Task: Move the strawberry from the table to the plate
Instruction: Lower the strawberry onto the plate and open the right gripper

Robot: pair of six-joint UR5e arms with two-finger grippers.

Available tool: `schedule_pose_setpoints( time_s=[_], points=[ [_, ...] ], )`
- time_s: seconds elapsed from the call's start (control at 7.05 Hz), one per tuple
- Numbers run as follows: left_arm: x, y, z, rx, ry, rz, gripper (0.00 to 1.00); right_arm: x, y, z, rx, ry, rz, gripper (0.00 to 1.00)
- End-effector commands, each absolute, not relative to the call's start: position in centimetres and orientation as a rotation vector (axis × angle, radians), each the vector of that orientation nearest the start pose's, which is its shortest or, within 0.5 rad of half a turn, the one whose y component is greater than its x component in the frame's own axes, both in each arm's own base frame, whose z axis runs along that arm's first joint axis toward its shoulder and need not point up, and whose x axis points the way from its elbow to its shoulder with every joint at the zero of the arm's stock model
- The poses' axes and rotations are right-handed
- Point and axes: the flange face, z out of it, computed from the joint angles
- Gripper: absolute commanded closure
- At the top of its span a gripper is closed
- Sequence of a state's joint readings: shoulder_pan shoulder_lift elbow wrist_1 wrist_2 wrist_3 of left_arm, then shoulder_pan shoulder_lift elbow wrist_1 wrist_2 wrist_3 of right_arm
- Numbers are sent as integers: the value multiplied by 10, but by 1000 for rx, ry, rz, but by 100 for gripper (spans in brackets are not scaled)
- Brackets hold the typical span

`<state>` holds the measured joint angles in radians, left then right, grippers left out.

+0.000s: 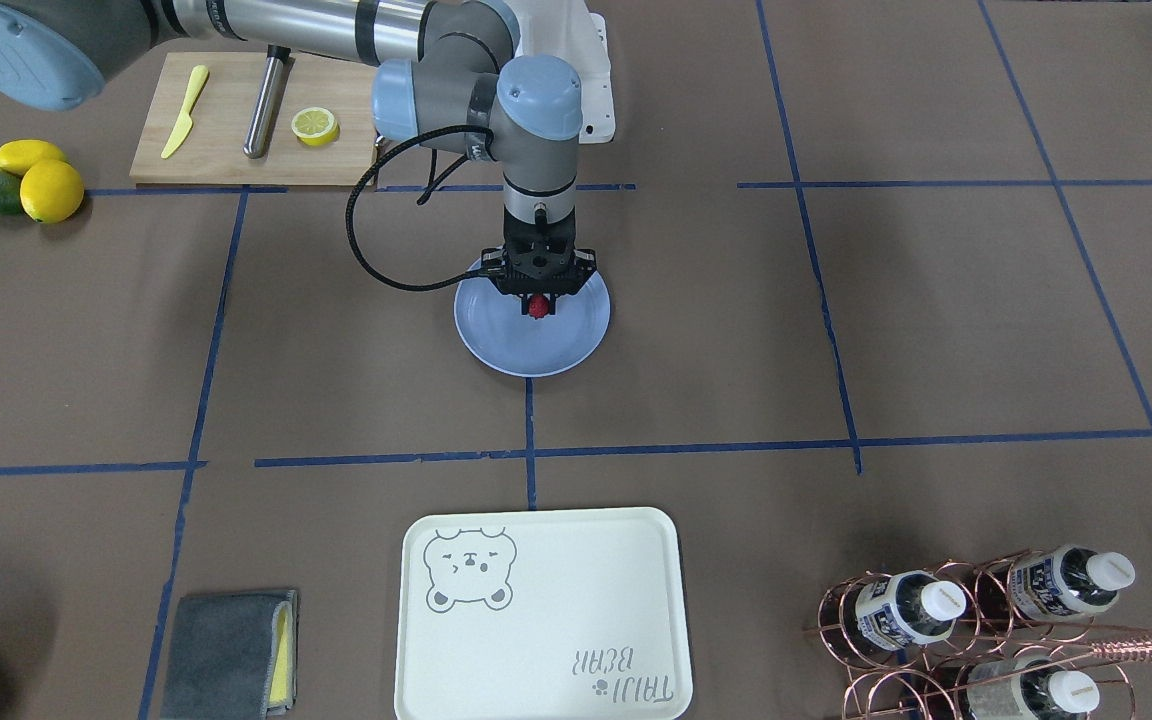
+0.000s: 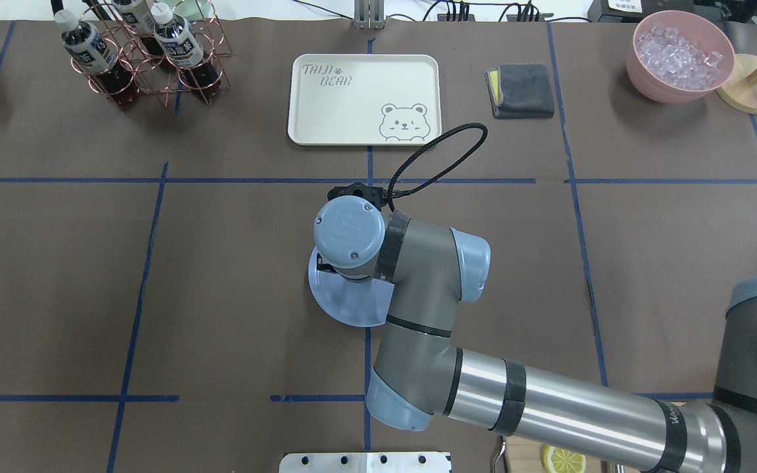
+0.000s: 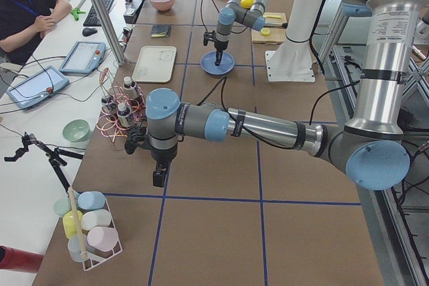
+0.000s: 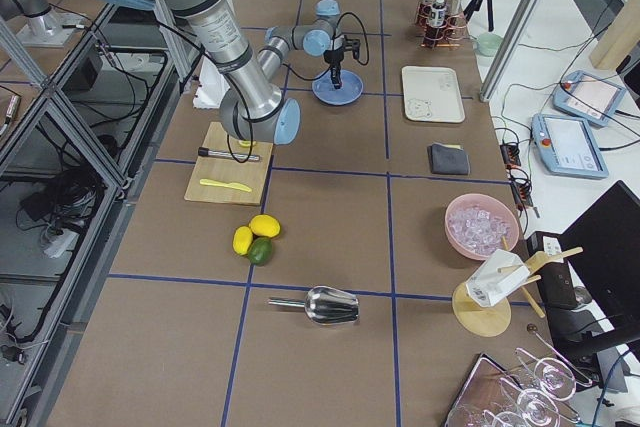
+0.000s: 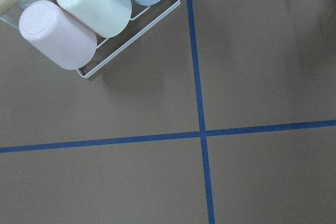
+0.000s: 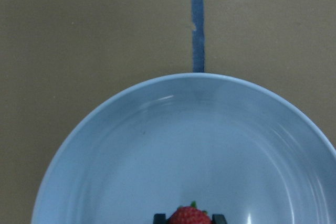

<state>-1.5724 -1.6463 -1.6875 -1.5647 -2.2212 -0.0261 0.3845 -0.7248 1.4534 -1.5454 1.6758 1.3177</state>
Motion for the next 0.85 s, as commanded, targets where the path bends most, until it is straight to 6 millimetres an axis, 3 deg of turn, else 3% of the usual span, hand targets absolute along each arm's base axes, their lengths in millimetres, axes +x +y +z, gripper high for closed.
schedule_pose_setpoints(
  time_s=[0.0,0.14,0.43,0.57,0.71],
  points=[
    [-74,-529,571,171,651,34,0,-652,-393,188,140,-746,82,52],
    [-74,-529,571,171,651,34,0,-655,-388,192,145,-741,77,1],
    [-74,-528,573,168,651,33,0,-652,-388,184,165,-750,68,0],
    [-74,-525,577,162,650,33,0,-617,-405,167,182,-781,92,0],
    [-74,-515,588,156,648,73,0,-563,-432,163,221,-743,35,0]
  ],
)
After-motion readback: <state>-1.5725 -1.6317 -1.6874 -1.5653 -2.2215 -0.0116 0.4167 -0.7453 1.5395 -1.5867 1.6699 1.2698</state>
